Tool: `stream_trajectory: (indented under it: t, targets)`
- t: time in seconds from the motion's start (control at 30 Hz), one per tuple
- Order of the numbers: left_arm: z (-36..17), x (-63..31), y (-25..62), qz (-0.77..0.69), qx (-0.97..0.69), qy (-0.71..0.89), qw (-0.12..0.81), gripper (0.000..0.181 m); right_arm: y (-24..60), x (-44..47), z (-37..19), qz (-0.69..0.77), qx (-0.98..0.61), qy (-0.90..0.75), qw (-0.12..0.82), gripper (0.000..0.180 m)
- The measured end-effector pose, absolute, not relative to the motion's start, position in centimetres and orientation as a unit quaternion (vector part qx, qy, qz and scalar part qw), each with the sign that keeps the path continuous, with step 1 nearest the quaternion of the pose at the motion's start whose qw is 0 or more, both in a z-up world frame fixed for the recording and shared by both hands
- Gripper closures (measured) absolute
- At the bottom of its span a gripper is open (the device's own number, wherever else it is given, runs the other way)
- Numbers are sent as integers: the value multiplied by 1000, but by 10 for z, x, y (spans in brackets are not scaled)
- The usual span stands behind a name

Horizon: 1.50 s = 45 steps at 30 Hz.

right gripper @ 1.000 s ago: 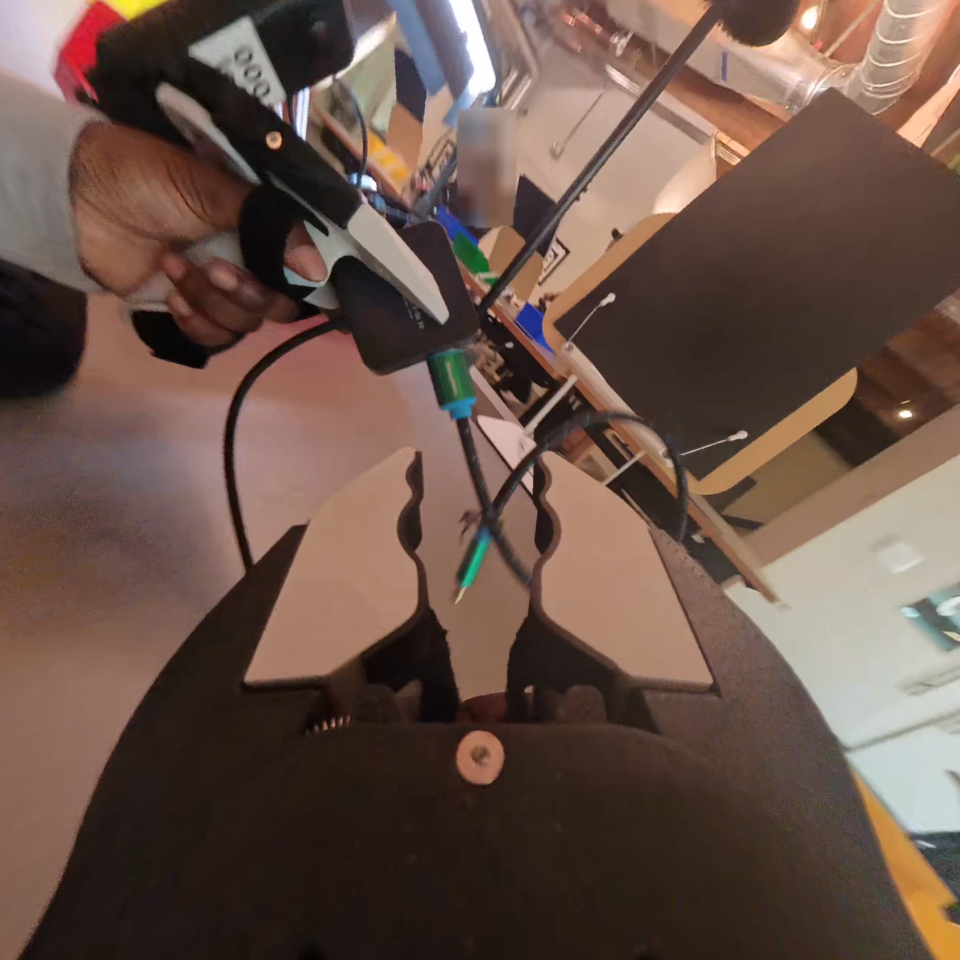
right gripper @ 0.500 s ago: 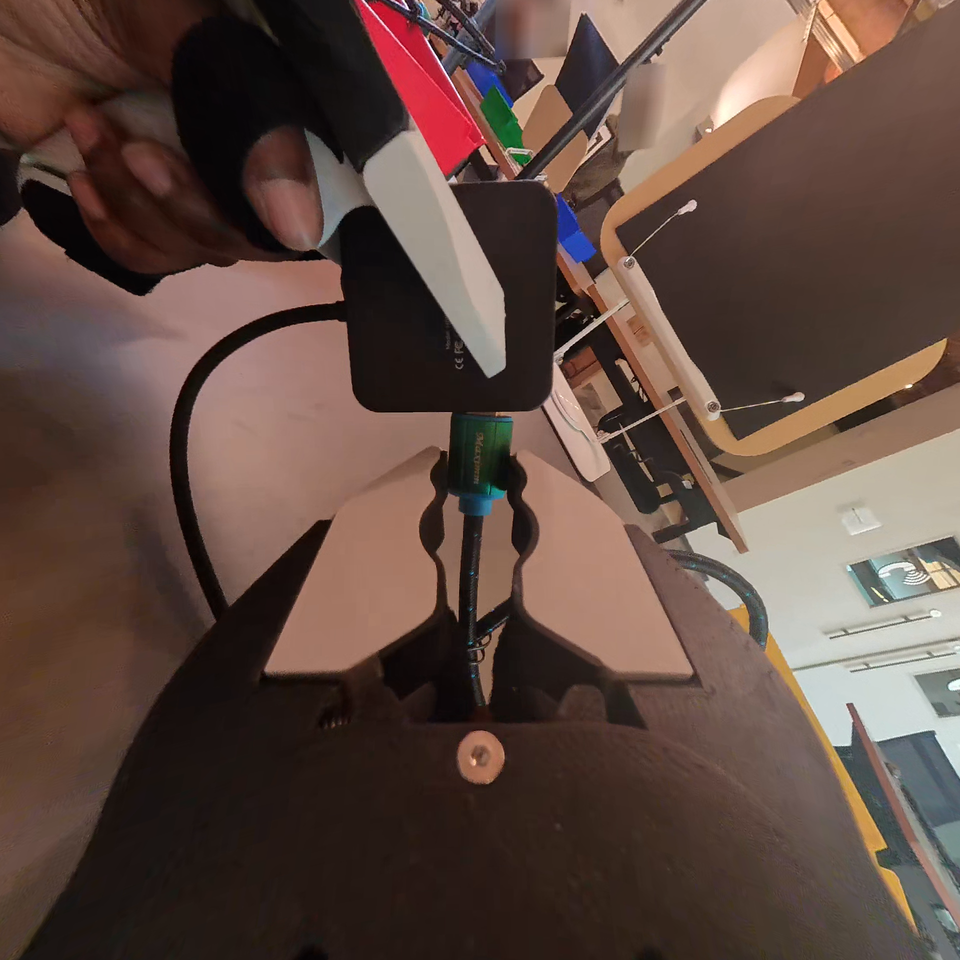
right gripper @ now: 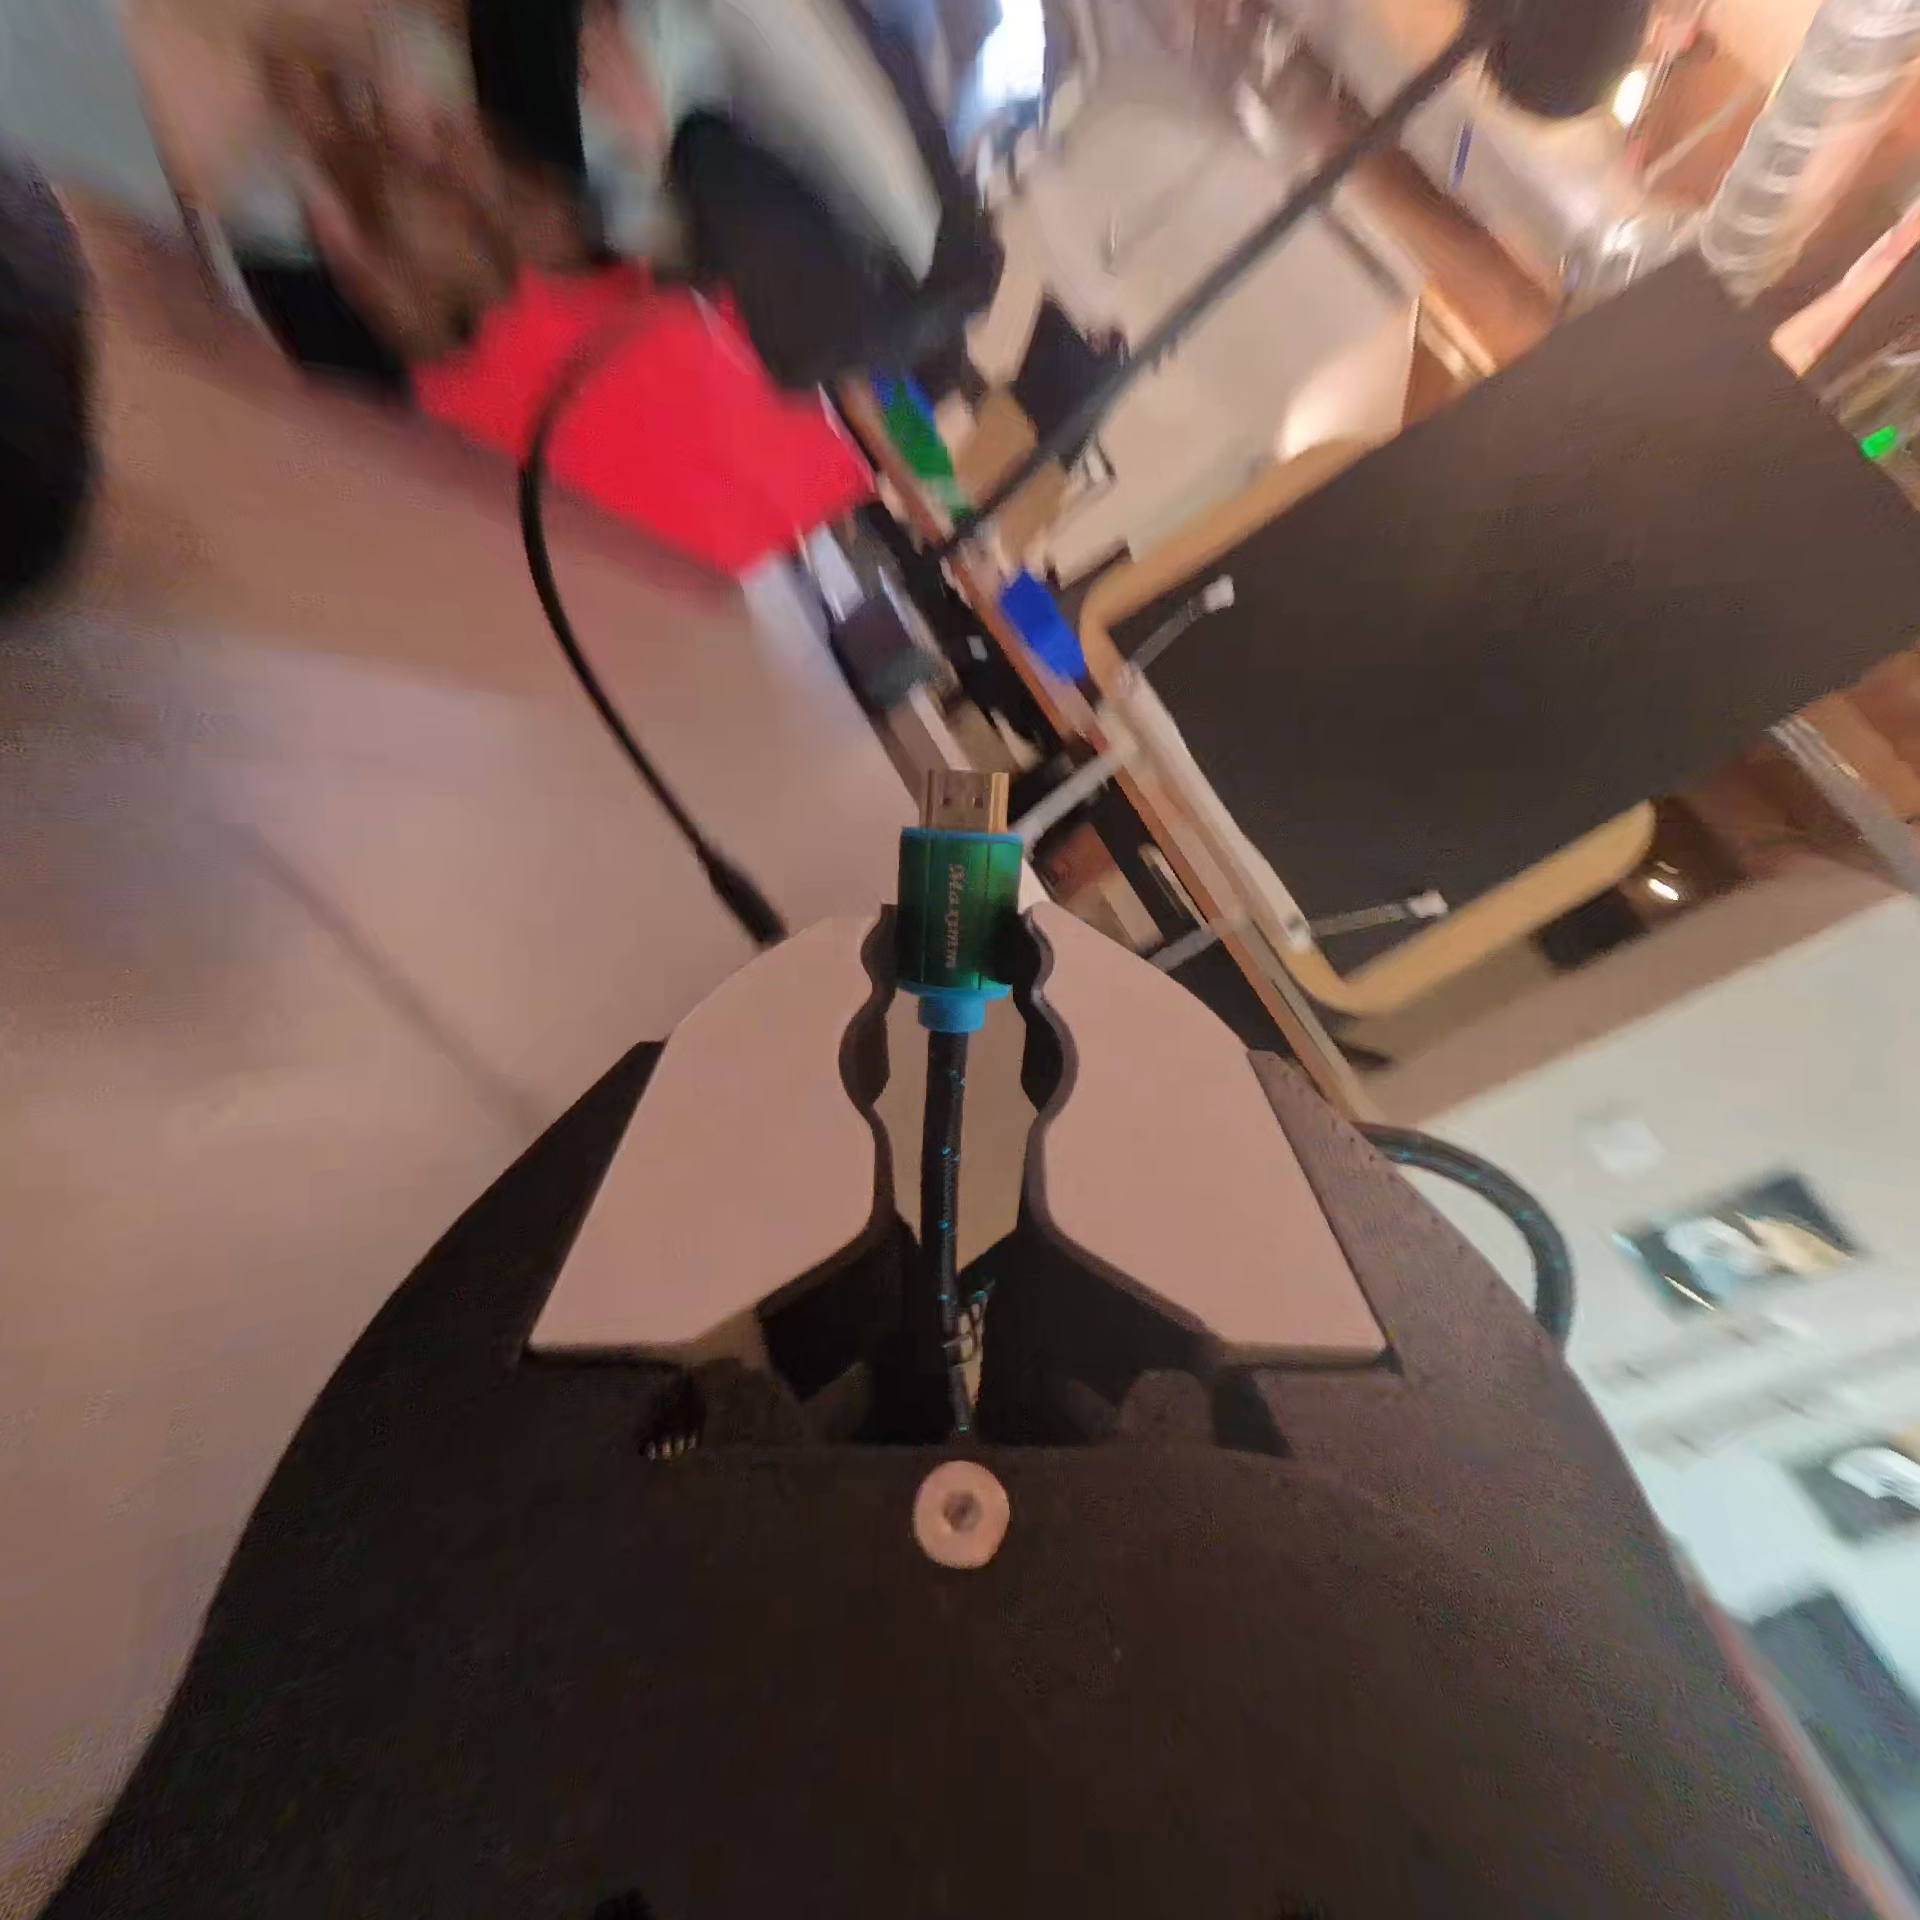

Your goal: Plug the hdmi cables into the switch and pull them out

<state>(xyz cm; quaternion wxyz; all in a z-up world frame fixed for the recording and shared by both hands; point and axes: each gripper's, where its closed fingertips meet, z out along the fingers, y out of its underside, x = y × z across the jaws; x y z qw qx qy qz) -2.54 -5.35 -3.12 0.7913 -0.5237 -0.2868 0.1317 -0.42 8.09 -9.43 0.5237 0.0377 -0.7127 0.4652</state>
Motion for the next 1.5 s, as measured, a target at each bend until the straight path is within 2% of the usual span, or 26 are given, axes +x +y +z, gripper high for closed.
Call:
stream_trajectory:
  t: [0.07,0.2,0.3,0.43,0.5,0.63,0.7,0.8,0.83,0.9,0.97,1.03,1.17,1.23,1.33,1.5]
  targets:
    - [-43,-26,-49,110,-522,-292,794,167,68,10,-85,505,50,-705,495,159]
    - [-67,-26,-18,46,-541,-308,782,167,80,5,-76,494,54,-690,527,159]
    - [-87,-30,-10,41,-572,-330,750,168,115,-11,-27,534,3,-638,554,158]
    - [-87,-33,-18,24,-552,-349,757,168,192,-60,32,557,-126,-582,579,159]
    - [-86,-34,-22,20,-546,-355,758,168,227,-93,20,556,-221,-592,540,158]
    - [-86,-33,-21,6,-544,-355,760,169,266,-137,-68,538,-395,-639,382,158]
    - [-87,-31,-18,-1,-551,-351,757,168,270,-147,-98,505,-437,-667,331,157]
    - [-87,-29,-16,12,-562,-343,753,168,270,-153,-100,476,-429,-673,370,126]
    - [-85,-28,-16,15,-563,-338,754,168,268,-150,-87,490,-409,-656,403,123]
    - [-81,-25,-16,15,-561,-326,761,168,254,-133,-46,570,-341,-592,456,124]
    - [-75,-19,-13,7,-556,-302,774,168,224,-96,-6,683,-244,-519,453,136]
    - [-68,-8,-7,-8,-557,-260,789,168,179,-50,12,776,-137,-492,371,146]
    - [-63,13,7,-13,-585,-187,789,168,90,17,-14,825,-40,-557,87,139]
    - [-63,21,12,-5,-597,-159,786,168,61,30,-33,815,-56,-577,-2,138]
    - [-62,32,19,-9,-608,-125,784,168,35,34,-63,790,-73,-607,-43,144]
    - [-62,41,24,-14,-611,-98,785,166,9,53,-94,744,-45,-661,-85,145]
